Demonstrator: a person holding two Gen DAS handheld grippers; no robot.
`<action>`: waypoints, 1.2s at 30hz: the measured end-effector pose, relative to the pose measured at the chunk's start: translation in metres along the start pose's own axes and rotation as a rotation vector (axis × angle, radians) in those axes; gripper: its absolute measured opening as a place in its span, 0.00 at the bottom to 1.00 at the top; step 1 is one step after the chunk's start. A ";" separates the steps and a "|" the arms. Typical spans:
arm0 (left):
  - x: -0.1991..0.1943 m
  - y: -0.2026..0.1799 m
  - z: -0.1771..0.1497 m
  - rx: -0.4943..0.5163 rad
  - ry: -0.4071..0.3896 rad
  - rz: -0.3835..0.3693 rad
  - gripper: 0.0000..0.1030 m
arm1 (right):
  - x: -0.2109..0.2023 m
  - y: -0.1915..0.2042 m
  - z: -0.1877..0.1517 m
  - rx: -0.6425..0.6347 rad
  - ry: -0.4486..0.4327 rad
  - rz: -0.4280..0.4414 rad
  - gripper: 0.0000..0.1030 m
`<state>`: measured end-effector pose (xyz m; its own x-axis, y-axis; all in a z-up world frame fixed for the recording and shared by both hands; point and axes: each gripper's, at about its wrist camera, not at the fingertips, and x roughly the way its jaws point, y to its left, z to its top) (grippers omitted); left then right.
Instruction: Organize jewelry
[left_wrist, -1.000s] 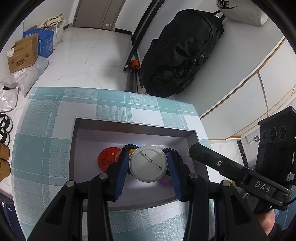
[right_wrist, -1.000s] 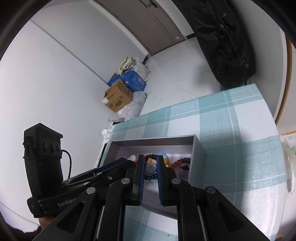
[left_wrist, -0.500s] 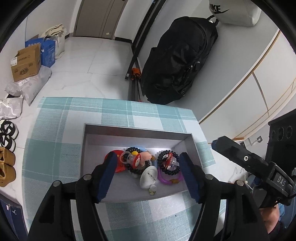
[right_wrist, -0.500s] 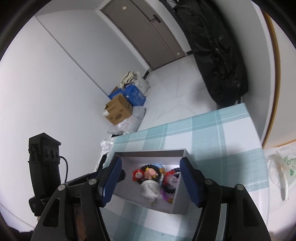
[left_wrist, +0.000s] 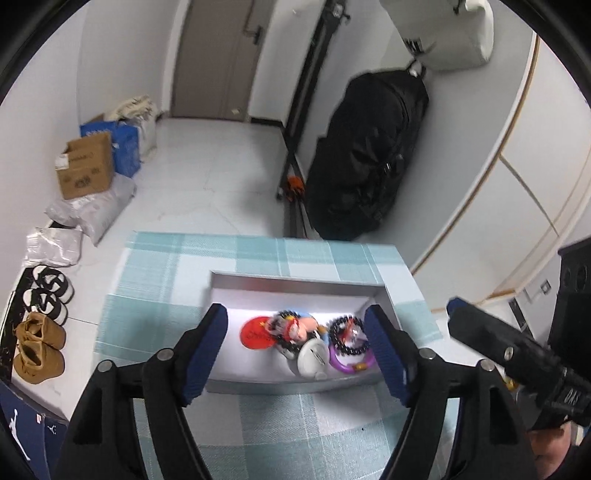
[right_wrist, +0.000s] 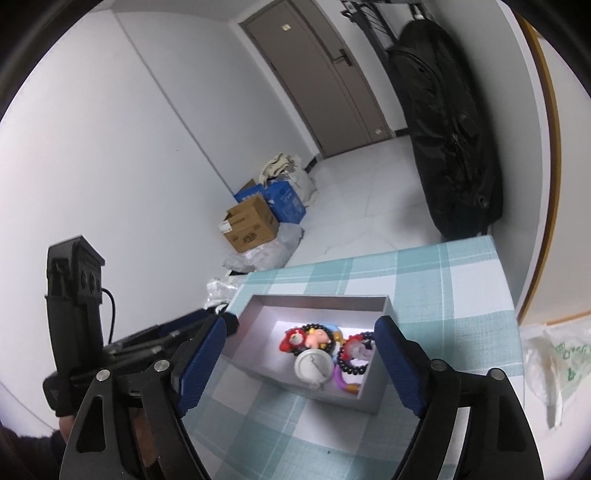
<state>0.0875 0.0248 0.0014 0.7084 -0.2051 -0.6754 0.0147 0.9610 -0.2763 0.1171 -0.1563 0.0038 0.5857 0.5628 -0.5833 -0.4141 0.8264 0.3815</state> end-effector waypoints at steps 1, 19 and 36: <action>-0.005 0.001 0.000 -0.006 -0.022 0.012 0.75 | -0.001 0.003 -0.001 -0.013 -0.005 -0.001 0.84; -0.038 0.001 -0.014 0.007 -0.134 0.092 0.83 | -0.018 0.033 -0.018 -0.159 -0.064 -0.030 0.99; -0.045 -0.003 -0.022 0.018 -0.128 0.087 0.83 | -0.026 0.031 -0.025 -0.175 -0.080 -0.060 1.00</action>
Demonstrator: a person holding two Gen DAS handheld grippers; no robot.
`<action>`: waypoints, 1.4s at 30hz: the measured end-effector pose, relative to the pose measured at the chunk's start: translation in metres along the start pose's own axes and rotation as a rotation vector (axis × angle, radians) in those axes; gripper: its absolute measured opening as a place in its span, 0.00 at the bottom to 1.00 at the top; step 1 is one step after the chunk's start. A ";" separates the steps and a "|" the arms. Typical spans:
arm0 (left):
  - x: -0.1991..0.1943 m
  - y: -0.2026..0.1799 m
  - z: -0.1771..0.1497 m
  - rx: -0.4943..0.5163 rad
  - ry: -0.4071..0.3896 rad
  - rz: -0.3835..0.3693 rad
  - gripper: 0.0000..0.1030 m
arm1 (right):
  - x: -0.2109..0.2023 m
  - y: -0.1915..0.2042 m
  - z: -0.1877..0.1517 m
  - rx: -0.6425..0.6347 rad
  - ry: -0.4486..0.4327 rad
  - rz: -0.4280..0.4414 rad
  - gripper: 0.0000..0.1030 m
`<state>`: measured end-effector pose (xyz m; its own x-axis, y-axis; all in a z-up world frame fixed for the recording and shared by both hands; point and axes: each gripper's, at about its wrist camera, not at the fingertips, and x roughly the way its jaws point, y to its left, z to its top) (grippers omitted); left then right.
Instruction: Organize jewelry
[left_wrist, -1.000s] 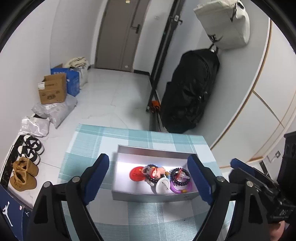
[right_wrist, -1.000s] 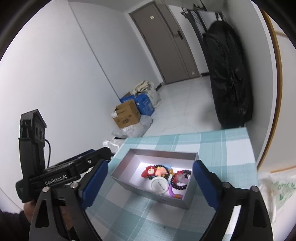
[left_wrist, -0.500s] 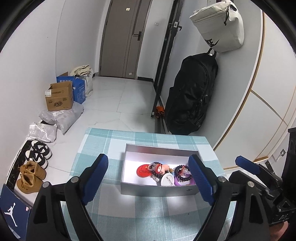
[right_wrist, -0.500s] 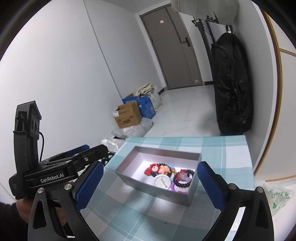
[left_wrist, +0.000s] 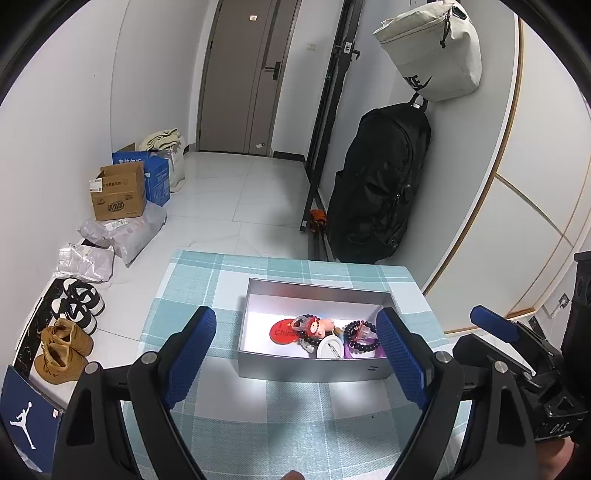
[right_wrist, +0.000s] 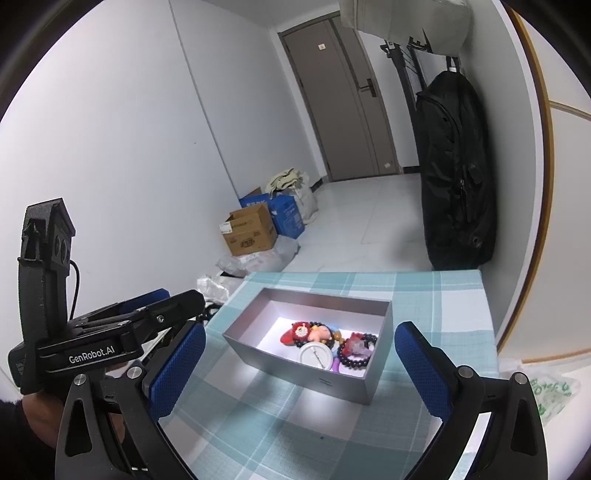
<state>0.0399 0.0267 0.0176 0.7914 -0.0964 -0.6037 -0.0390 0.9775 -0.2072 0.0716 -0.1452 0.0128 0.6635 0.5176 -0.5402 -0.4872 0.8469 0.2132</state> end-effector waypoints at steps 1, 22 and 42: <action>0.000 0.000 0.000 0.001 0.000 0.001 0.83 | 0.000 0.000 0.000 -0.001 0.000 0.000 1.00; 0.000 -0.006 -0.002 0.028 0.013 -0.008 0.83 | 0.001 -0.004 -0.002 0.012 0.011 -0.005 1.00; 0.000 -0.004 0.000 0.009 0.021 -0.017 0.83 | 0.001 -0.006 -0.003 0.020 0.015 -0.008 1.00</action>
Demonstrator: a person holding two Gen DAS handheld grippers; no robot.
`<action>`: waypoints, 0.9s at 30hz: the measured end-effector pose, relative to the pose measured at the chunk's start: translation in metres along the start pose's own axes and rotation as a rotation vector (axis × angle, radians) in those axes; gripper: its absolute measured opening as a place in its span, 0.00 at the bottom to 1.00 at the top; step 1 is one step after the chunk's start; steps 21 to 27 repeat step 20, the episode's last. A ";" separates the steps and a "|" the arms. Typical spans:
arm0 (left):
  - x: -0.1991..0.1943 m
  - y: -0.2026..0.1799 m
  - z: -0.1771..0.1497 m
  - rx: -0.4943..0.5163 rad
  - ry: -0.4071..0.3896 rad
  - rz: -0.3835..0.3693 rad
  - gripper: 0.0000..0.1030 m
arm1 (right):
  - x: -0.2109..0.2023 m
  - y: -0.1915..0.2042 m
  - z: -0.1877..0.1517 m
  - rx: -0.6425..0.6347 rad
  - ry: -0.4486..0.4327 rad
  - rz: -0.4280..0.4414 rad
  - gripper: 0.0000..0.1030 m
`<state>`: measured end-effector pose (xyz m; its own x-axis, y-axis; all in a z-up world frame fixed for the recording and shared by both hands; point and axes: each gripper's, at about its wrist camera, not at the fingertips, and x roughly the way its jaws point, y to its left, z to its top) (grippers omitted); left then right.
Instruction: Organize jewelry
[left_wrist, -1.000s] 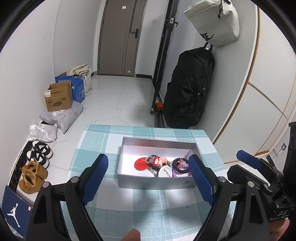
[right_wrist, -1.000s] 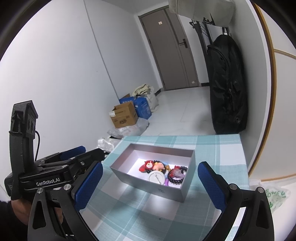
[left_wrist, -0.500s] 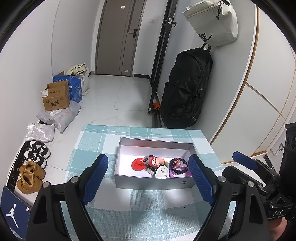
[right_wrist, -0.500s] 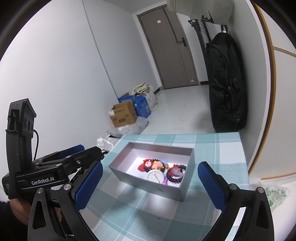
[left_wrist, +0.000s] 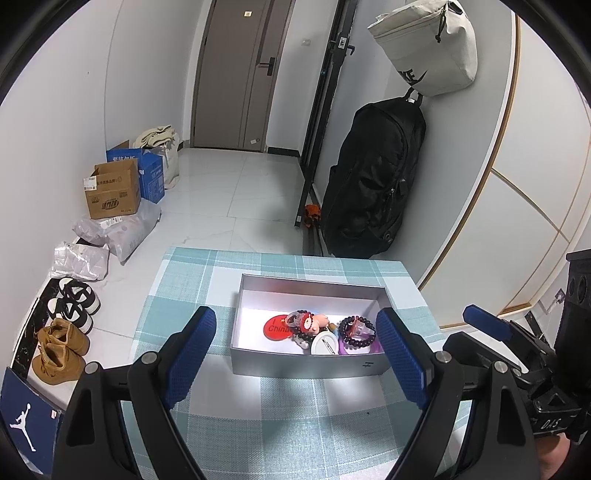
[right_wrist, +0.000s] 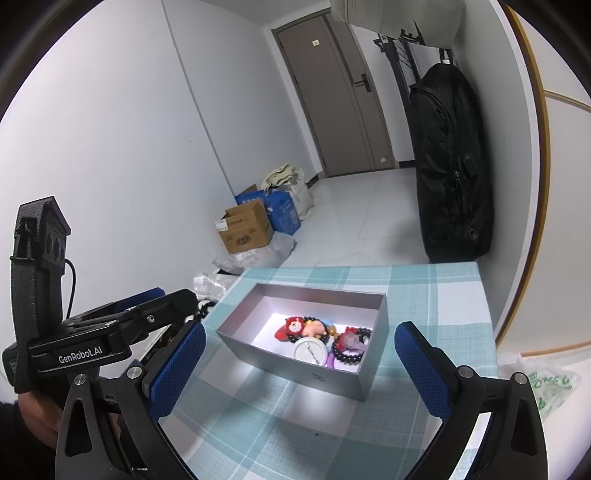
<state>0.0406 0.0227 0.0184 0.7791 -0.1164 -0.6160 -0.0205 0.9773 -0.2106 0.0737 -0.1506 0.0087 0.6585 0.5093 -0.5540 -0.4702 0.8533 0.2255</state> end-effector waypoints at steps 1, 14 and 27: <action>0.000 0.000 0.000 0.000 -0.001 -0.001 0.83 | 0.000 0.000 0.000 0.000 0.000 0.000 1.00; 0.000 -0.001 -0.001 0.005 -0.001 -0.002 0.83 | -0.001 -0.001 0.000 0.007 -0.002 -0.001 1.00; -0.001 -0.002 -0.001 0.014 -0.017 -0.004 0.83 | 0.000 -0.001 0.001 0.006 0.000 -0.001 1.00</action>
